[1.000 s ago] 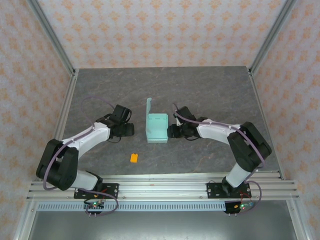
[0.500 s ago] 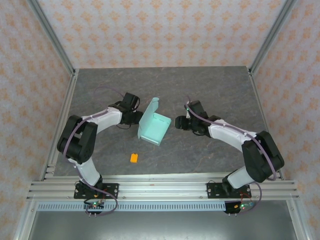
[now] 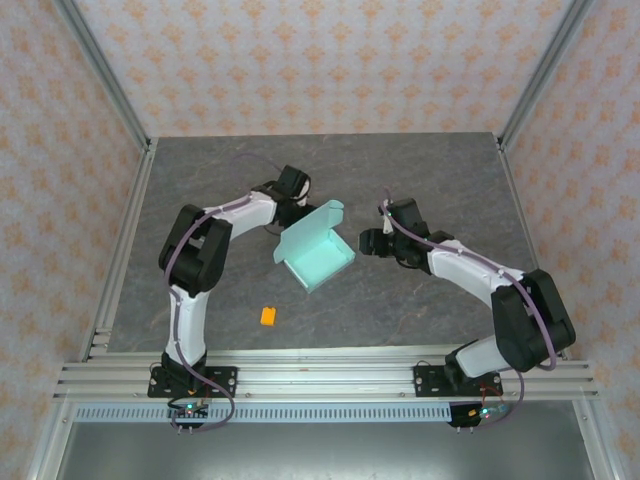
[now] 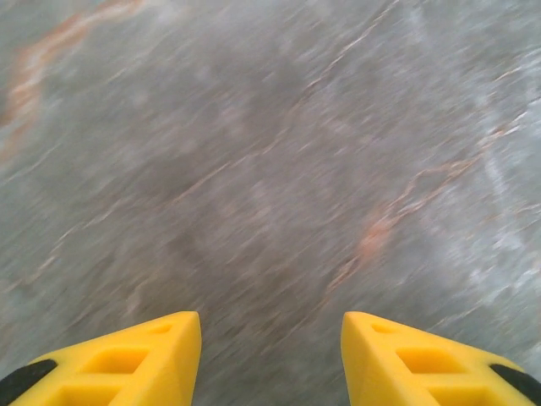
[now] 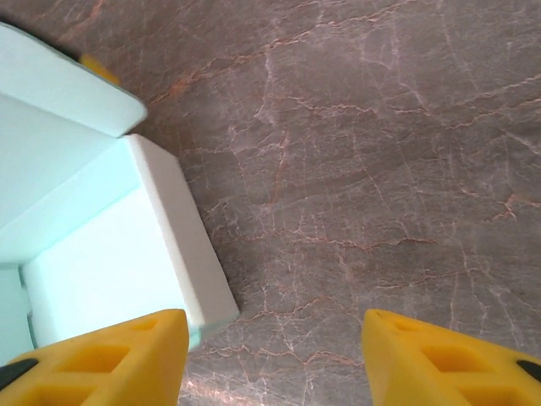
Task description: Fold the paper box
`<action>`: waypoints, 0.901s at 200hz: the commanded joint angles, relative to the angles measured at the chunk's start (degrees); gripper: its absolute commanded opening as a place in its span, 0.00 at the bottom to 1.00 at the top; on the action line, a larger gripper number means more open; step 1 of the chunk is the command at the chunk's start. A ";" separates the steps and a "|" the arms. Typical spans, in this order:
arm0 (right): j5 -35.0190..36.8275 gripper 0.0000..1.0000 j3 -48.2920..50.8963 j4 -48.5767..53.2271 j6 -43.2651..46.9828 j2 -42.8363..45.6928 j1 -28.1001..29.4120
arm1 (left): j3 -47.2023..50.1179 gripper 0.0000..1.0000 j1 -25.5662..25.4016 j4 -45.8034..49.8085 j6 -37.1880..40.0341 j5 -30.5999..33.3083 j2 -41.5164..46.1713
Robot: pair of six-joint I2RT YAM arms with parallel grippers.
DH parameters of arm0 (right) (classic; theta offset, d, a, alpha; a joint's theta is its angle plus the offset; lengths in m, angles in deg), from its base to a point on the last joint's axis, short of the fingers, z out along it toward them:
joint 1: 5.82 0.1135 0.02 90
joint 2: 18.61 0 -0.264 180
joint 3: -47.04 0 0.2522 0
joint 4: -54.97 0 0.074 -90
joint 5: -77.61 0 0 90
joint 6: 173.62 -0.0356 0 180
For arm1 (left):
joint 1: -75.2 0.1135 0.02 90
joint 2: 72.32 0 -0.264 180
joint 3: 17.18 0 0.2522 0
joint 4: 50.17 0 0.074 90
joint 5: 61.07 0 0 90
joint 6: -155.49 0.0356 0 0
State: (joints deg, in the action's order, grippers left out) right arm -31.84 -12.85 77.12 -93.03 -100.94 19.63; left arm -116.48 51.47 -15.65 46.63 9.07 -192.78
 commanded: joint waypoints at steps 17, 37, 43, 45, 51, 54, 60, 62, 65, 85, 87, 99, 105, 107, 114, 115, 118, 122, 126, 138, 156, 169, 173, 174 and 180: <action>-5.22 0.54 0.59 -5.71 4.42 -0.92 -0.23 | -12.82 0.48 0.68 7.74 2.93 0.82 -2.03; -6.31 0.51 2.28 -9.03 1.86 -1.05 0.56 | -14.26 0.48 2.37 8.43 2.29 2.23 -0.35; -5.84 0.51 3.38 -10.46 0.69 -0.77 1.12 | -13.86 0.48 2.94 8.43 2.16 2.95 0.51; -5.62 0.51 3.76 -11.01 0.29 -0.61 1.32 | -13.60 0.49 3.15 8.38 2.13 3.22 0.78; -5.15 0.51 4.81 -12.24 -0.91 -0.14 2.04 | -12.79 0.49 3.73 8.25 2.02 4.03 1.89; -4.87 0.51 5.34 -12.84 -1.60 0.08 2.36 | -12.17 0.49 3.96 8.02 1.98 4.46 2.59; -3.70 0.51 6.27 -13.62 -3.03 0.63 3.22 | -11.03 0.49 4.55 7.38 1.91 5.47 3.97; -3.20 0.50 6.59 -13.82 -3.59 0.82 3.43 | -10.46 0.49 4.72 7.20 1.83 5.82 4.48; -2.47 0.51 7.09 -14.11 -4.45 1.03 4.03 | -9.64 0.49 5.00 6.89 1.76 6.19 5.13; 1.80 0.51 10.13 -16.87 -10.62 2.91 7.08 | -3.77 0.49 6.81 4.65 0.85 8.07 10.43; 2.27 0.51 10.39 -17.14 -11.24 3.10 7.38 | -3.06 0.49 6.99 4.43 0.79 8.25 10.63; 4.75 0.51 11.22 -18.24 -14.63 3.51 9.23 | 0.30 0.49 7.66 3.49 0.70 9.71 14.91; 5.47 0.51 11.32 -18.71 -16.14 3.53 9.97 | 1.84 0.49 7.85 3.36 0.79 10.68 16.45; 5.60 0.51 11.32 -18.92 -16.58 3.39 10.14 | 2.41 0.49 7.94 3.29 0.82 11.01 17.03; 6.45 0.50 11.13 -19.34 -17.95 3.11 10.79 | 4.13 0.49 8.15 3.01 0.91 12.01 18.79; 6.53 0.50 11.09 -19.35 -18.16 3.03 10.86 | 4.41 0.49 8.16 2.99 0.91 12.11 19.09; 7.07 0.49 10.97 -19.41 -18.67 2.89 11.16 | 5.15 0.50 8.19 2.88 0.92 12.44 19.86; 7.75 0.48 10.81 -19.52 -19.21 2.63 11.32 | 6.14 0.49 8.32 2.67 0.92 12.77 20.80; 8.19 0.47 10.61 -19.70 -19.60 2.18 11.54 | 7.09 0.50 8.41 2.43 0.92 13.11 21.73; 9.82 0.44 9.85 -19.14 -20.52 0.82 11.64 | 9.77 0.50 8.56 1.83 0.84 13.35 24.06; 10.11 0.41 8.85 -19.32 -20.49 -1.32 11.64 | 12.93 0.50 8.65 1.27 0.75 13.18 26.80; 9.52 0.39 7.97 -19.15 -20.30 -2.73 11.68 | 14.60 0.50 8.70 1.16 0.75 13.18 28.20; 9.43 0.38 7.71 -19.13 -20.22 -3.14 11.78 | 14.98 0.50 8.68 1.13 0.79 13.18 28.64; 9.43 0.38 7.67 -19.12 -20.22 -3.26 11.80 | 15.10 0.50 8.69 1.13 0.81 13.18 28.76; 9.42 0.37 7.40 -19.10 -20.12 -3.70 11.90 | 15.61 0.50 8.70 1.12 0.83 13.13 29.24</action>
State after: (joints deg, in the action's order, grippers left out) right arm -24.69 -3.26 59.52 -111.67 -102.53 31.13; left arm -103.41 60.09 -13.07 47.55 20.28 -165.90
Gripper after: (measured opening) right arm 0.388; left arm 0.496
